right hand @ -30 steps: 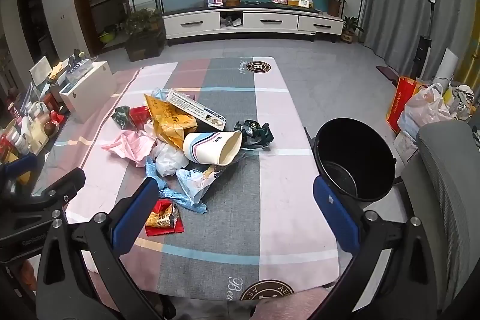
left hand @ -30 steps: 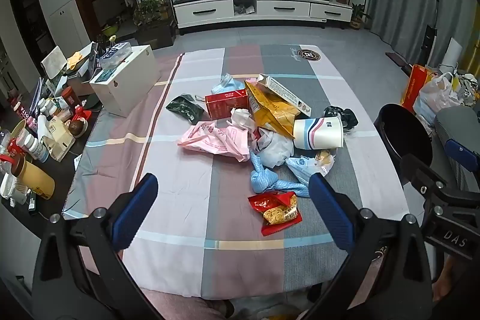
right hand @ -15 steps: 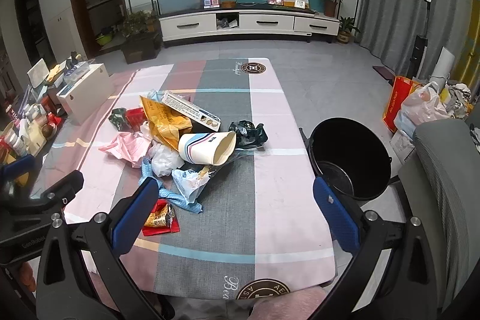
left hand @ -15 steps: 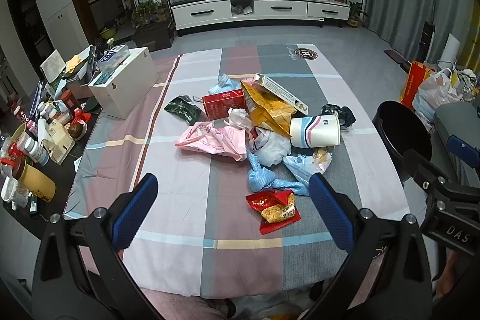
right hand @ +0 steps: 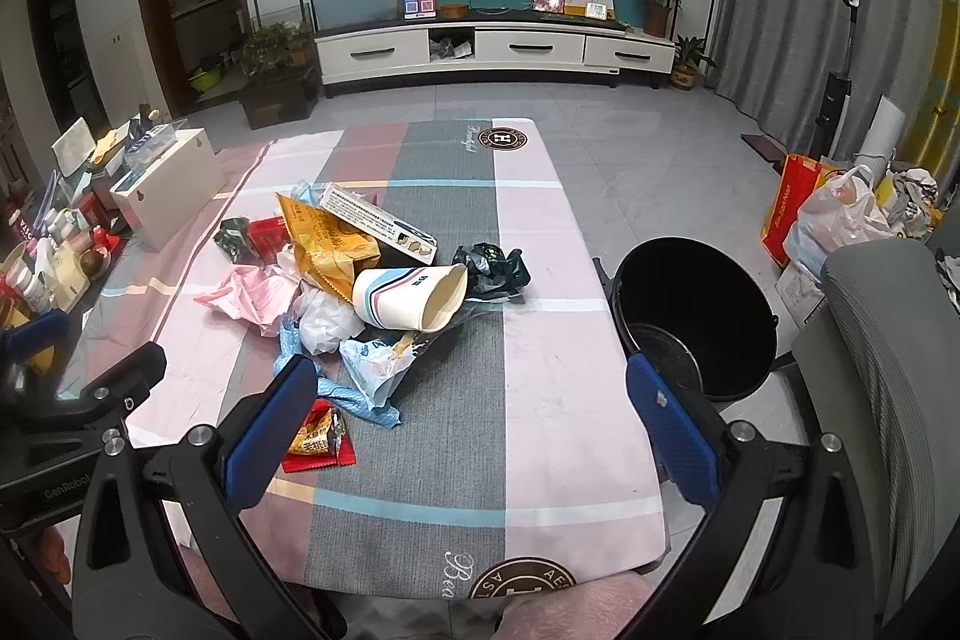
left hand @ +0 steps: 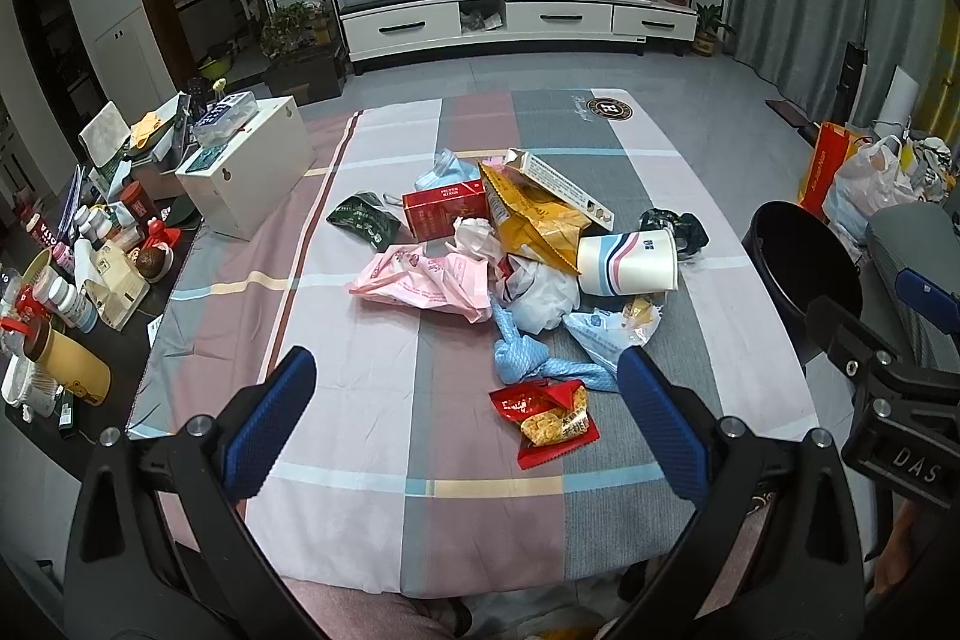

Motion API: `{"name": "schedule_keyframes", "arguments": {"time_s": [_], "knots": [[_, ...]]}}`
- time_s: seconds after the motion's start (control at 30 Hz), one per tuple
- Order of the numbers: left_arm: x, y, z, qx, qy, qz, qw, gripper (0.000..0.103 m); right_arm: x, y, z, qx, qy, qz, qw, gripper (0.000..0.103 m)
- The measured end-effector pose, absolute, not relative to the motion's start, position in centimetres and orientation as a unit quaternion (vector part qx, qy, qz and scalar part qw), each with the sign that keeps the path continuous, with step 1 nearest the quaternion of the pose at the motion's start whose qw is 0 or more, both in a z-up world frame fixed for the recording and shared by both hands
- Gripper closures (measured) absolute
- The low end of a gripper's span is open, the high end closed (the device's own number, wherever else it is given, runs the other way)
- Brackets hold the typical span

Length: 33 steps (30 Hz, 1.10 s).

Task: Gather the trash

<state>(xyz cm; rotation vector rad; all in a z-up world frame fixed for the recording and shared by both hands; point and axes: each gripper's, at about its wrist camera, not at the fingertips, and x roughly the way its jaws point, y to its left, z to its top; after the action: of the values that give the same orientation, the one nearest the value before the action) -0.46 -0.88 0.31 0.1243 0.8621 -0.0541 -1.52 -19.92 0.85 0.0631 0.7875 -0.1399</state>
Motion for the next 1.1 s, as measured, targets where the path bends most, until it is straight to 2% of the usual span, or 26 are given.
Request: {"name": "schedule_keyframes", "arguments": {"time_s": [1.1], "knots": [[-0.62,-1.60,0.30,0.063,0.417,-0.033,0.906,0.003,-1.79,-20.25,1.12,0.031,0.380,-0.074,0.922,0.003]]}}
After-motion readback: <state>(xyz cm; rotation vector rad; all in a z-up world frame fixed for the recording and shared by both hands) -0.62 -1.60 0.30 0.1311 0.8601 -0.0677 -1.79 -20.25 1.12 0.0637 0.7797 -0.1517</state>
